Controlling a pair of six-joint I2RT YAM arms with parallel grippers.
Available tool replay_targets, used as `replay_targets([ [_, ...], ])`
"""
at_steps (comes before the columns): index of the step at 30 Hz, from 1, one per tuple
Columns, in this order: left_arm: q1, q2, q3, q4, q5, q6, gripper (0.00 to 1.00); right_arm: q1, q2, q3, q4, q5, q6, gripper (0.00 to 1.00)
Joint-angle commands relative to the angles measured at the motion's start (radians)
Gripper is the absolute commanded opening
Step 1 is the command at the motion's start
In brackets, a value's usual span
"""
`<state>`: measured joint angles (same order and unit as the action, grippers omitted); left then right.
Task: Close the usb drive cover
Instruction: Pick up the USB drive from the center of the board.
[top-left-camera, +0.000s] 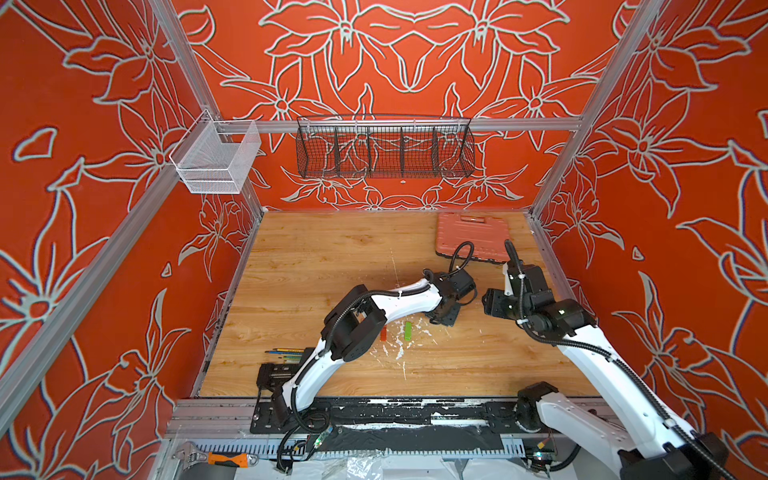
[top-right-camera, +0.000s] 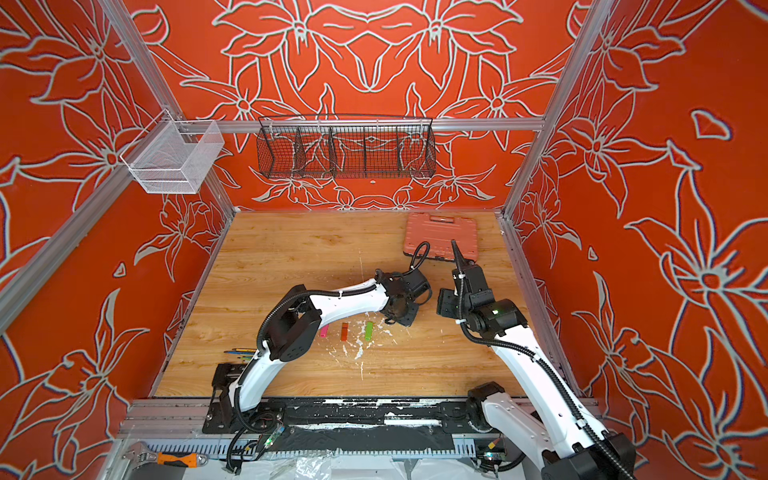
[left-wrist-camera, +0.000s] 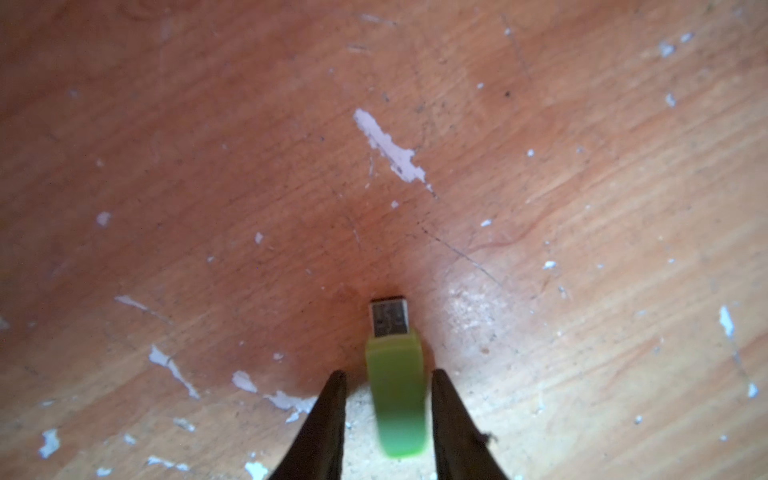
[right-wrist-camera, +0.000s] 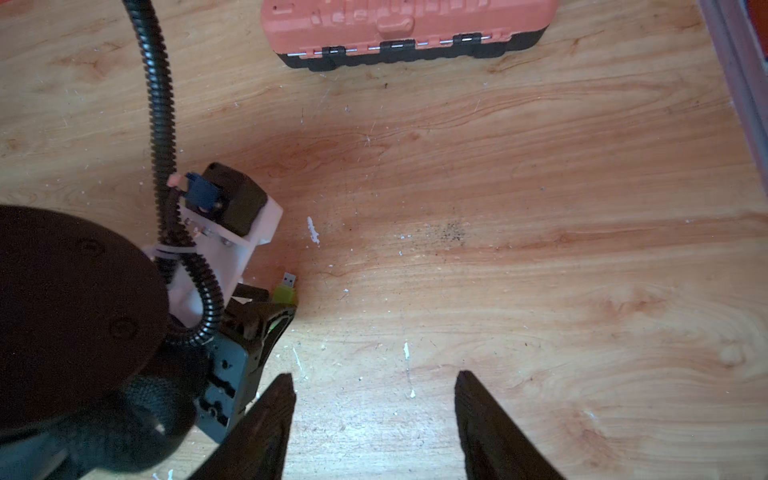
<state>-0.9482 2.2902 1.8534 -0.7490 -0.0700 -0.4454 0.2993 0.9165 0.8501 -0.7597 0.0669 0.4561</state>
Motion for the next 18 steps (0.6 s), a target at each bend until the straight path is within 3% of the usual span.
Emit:
replay_targets([
  [1, 0.002, 0.022, -0.016, -0.058, 0.006, 0.0, 0.25, -0.009, -0.021, 0.026, -0.053, 0.043, -0.015, 0.64],
  [8, 0.064, -0.118, -0.143, -0.008, 0.093, 0.013, 0.0, -0.007, 0.09, 0.084, -0.038, -0.056, -0.091, 0.64],
  [13, 0.243, -0.47, -0.433, 0.105, 0.217, 0.002, 0.04, 0.048, 0.255, 0.156, 0.065, -0.083, -0.101, 0.64],
  [18, 0.379, -0.781, -0.606, 0.083, 0.29, 0.071, 0.06, 0.221, 0.615, 0.379, 0.098, -0.089, -0.13, 0.64],
])
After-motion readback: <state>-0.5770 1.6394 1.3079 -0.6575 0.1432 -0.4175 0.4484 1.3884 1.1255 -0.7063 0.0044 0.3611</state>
